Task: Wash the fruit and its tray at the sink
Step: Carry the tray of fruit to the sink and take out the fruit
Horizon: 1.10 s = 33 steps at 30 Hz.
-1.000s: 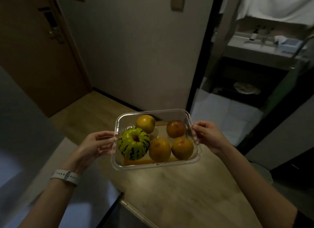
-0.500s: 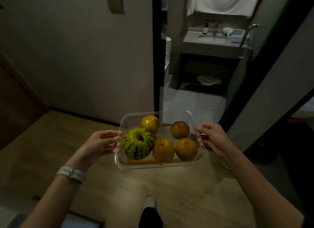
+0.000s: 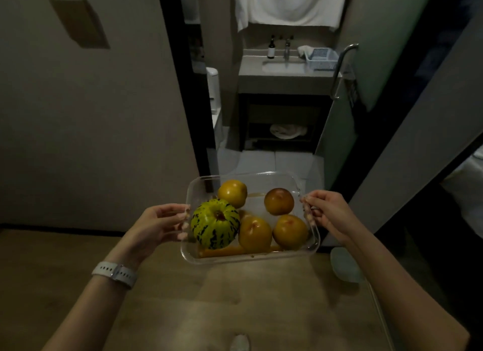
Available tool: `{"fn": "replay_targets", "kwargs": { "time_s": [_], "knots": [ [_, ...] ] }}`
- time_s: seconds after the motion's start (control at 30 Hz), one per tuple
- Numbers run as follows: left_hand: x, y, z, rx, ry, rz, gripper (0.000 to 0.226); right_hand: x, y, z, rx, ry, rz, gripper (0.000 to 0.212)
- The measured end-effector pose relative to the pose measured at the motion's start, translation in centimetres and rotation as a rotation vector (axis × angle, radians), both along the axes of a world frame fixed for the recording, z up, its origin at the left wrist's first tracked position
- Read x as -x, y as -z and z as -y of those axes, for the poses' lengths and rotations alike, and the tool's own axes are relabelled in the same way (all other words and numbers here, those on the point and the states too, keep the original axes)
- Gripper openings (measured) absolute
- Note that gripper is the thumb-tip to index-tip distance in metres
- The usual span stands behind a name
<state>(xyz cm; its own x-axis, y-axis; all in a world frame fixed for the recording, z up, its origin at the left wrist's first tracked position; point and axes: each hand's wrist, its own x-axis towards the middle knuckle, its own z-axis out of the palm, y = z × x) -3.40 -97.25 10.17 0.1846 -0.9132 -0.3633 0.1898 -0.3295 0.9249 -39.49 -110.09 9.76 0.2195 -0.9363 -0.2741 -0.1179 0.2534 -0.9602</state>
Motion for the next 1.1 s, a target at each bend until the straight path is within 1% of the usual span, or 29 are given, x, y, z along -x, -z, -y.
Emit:
{"fn": "replay_targets", "kwargs": {
  "time_s": [0.27,0.37,0.5,0.83,1.1],
  "knots": [
    [-1.7,-0.1,14.3,-0.010,0.080,0.012,0.028,-0.5,0.4,11.1,-0.013,0.068,0.036,0.015],
    [-1.6,0.4,18.6,-0.019,0.065,0.035,0.020,-0.3,1.0,14.6,-0.013,0.081,0.037,0.015],
    [-1.0,1.1,25.2,-0.035,0.050,0.043,0.021,0.0,1.8,20.9,-0.022,0.086,0.052,0.015],
    [0.8,2.2,43.3,-0.058,-0.053,0.042,0.020,0.7,1.6,41.2,-0.004,0.006,0.011,0.018],
    [1.1,1.5,55.9,-0.092,-0.108,0.030,0.018,0.1,0.9,54.9,0.000,-0.006,-0.005,0.016]
  ]
}}
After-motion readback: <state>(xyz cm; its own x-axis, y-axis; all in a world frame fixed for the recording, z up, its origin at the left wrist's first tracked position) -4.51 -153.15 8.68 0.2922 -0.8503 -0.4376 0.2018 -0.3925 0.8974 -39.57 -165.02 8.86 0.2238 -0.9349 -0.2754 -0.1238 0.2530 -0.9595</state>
